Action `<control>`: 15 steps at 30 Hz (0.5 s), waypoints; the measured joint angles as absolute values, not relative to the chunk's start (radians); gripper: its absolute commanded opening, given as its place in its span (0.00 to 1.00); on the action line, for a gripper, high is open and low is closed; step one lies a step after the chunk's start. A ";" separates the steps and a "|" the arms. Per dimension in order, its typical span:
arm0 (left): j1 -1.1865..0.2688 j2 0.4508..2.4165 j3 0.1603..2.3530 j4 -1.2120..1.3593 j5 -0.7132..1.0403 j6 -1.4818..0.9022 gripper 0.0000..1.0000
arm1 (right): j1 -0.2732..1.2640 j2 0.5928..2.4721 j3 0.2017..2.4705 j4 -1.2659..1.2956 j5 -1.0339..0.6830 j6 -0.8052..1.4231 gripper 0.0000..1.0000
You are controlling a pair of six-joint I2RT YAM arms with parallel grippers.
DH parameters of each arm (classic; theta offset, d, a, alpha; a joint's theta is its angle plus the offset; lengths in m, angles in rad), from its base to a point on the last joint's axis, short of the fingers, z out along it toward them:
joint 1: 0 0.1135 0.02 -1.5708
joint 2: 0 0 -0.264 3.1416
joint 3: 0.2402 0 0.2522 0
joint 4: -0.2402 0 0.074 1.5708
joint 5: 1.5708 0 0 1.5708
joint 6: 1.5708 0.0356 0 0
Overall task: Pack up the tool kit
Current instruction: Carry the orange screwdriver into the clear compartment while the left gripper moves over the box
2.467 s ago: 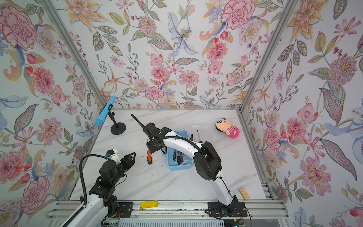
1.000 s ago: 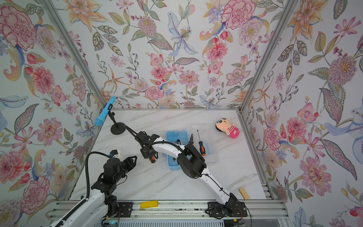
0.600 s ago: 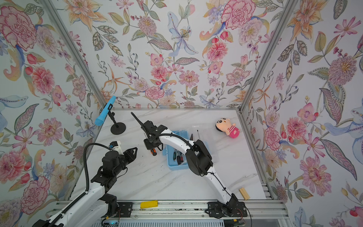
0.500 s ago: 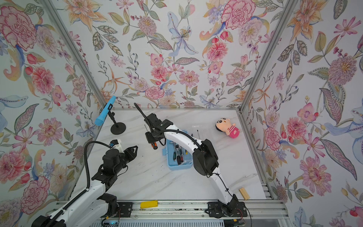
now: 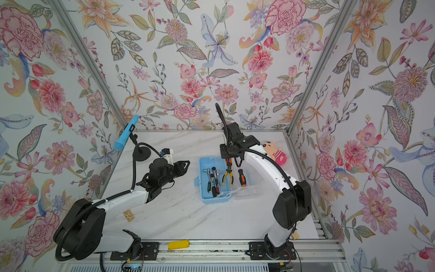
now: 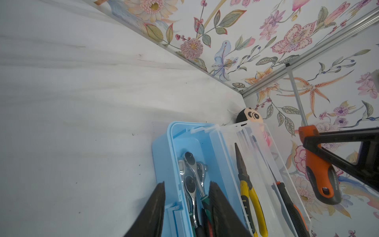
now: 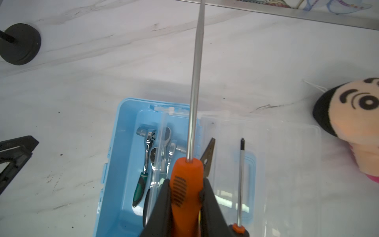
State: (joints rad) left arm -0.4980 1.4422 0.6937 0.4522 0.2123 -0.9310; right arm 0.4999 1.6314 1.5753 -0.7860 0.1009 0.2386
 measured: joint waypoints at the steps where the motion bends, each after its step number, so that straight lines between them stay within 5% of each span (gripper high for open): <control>1: -0.503 1.478 0.719 0.457 0.223 -0.931 0.38 | 0.476 1.591 1.538 -0.791 0.116 0.235 0.00; 6: -0.505 1.612 0.837 0.458 0.261 -0.923 0.38 | 0.396 1.452 1.404 -0.793 0.153 0.231 0.00; 15: -0.522 1.700 0.923 0.456 0.295 -0.902 0.38 | 0.391 1.474 1.210 -0.780 0.237 0.223 0.00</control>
